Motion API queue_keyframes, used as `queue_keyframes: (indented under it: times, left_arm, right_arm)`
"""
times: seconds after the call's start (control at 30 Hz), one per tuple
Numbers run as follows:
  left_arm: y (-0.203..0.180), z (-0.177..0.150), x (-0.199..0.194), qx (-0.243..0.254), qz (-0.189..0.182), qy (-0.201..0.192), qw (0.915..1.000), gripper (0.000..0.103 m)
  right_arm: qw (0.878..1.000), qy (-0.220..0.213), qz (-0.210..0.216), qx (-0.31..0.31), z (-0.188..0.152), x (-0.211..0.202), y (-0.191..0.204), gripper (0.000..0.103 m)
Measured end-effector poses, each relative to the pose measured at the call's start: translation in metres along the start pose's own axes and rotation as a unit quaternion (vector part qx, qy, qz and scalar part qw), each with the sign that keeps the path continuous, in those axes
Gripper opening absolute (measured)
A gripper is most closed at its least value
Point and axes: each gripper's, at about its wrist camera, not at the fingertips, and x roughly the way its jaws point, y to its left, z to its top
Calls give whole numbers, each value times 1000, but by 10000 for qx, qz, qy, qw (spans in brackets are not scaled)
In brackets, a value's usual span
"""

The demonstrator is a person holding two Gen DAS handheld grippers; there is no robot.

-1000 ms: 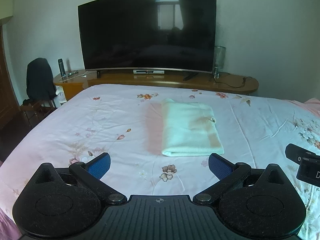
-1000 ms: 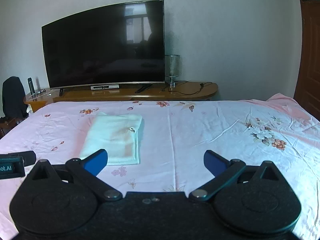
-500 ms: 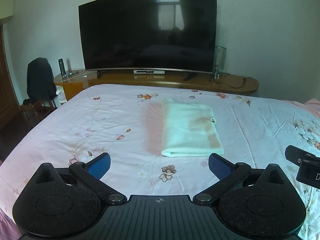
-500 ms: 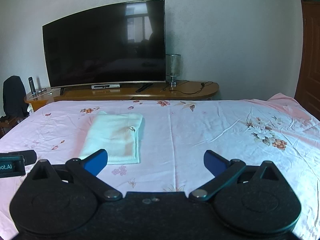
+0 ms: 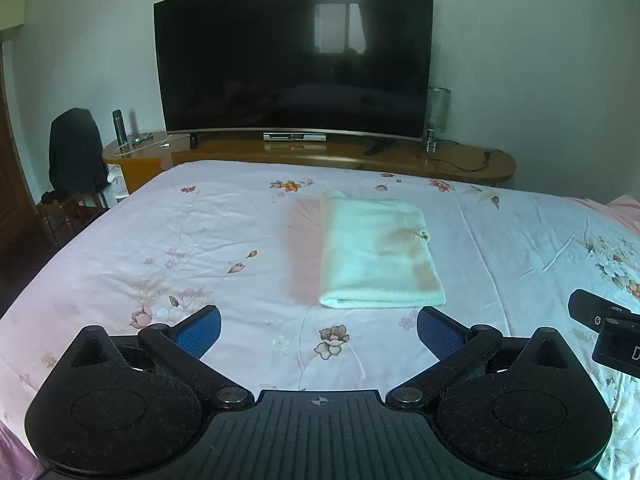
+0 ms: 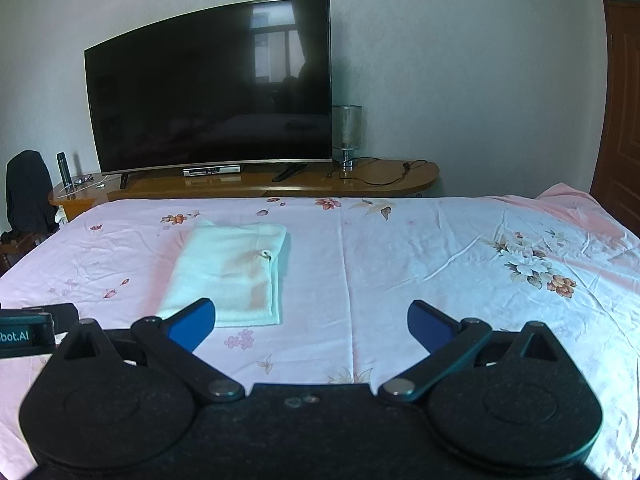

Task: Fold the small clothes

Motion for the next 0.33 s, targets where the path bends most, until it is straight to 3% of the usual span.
queue_keyframes:
  times: [0.33]
  left_arm:
    - [-2,-1,3,212,-331,-258,9989,103]
  right_arm:
    - [10000,49,24,-38,-3,5,2,102]
